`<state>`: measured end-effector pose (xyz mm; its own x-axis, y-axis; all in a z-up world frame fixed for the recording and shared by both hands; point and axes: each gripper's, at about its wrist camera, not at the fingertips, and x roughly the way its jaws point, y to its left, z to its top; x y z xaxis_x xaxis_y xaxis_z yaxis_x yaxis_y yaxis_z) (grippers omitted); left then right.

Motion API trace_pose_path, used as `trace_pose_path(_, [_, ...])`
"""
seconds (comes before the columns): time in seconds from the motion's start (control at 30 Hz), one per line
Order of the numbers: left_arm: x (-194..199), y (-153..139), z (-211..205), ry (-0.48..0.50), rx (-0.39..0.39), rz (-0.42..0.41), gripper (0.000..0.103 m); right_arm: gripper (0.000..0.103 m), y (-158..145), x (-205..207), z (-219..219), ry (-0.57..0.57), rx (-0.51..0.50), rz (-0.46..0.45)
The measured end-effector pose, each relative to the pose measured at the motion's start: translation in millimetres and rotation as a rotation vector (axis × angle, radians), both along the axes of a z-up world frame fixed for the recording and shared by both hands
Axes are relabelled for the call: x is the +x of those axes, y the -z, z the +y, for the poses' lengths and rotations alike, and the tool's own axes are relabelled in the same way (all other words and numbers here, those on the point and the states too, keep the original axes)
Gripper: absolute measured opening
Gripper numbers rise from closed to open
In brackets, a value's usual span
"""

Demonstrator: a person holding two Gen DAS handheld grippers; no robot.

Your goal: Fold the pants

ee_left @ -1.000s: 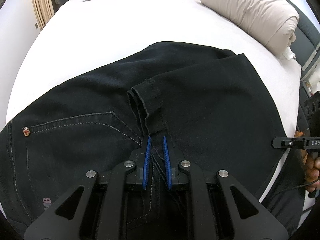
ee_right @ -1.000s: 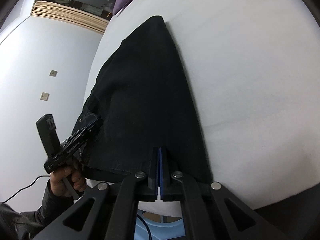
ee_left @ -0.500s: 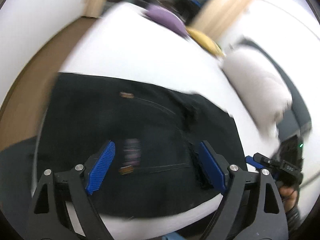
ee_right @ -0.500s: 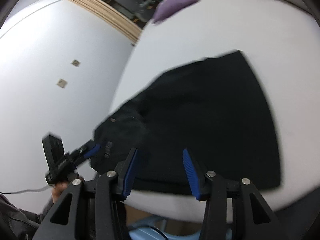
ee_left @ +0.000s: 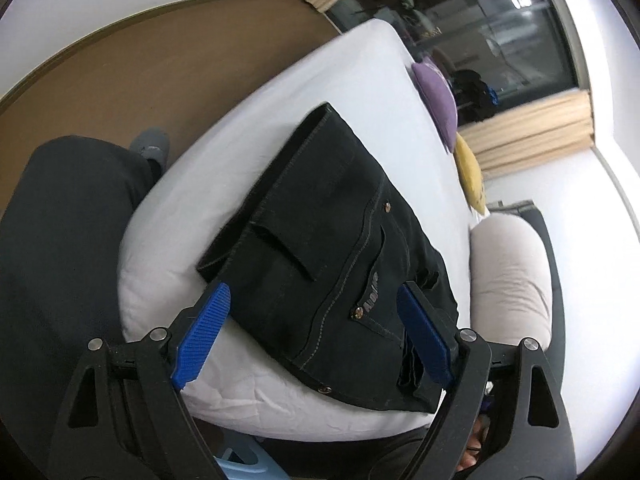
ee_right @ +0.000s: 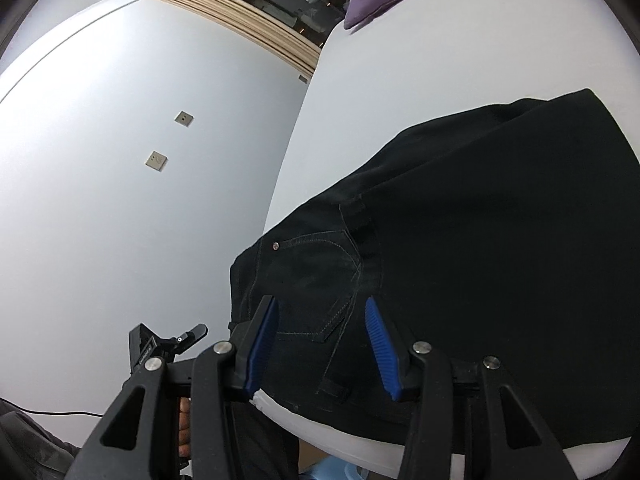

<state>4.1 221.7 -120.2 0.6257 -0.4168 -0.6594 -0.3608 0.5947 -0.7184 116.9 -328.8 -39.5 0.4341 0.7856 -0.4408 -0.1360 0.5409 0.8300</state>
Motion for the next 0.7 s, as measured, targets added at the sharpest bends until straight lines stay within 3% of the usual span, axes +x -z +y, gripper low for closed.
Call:
trace_pose_path(0.13, [-6, 1, 7, -0.065, -0.027, 0.037, 0.085, 0.049, 2, 3, 4, 0.008, 0.01, 0.014])
trace_pose_path(0.37, [-1, 31, 7, -0.064, -0.13, 0.101, 0.084, 0.048, 11, 5, 9, -0.003, 0.035, 0.027])
trace_pose_path(0.7, [10, 47, 16, -0.121, -0.266, 0.019, 0.081, 0.041, 21, 14, 10, -0.007, 0.075, 0.061])
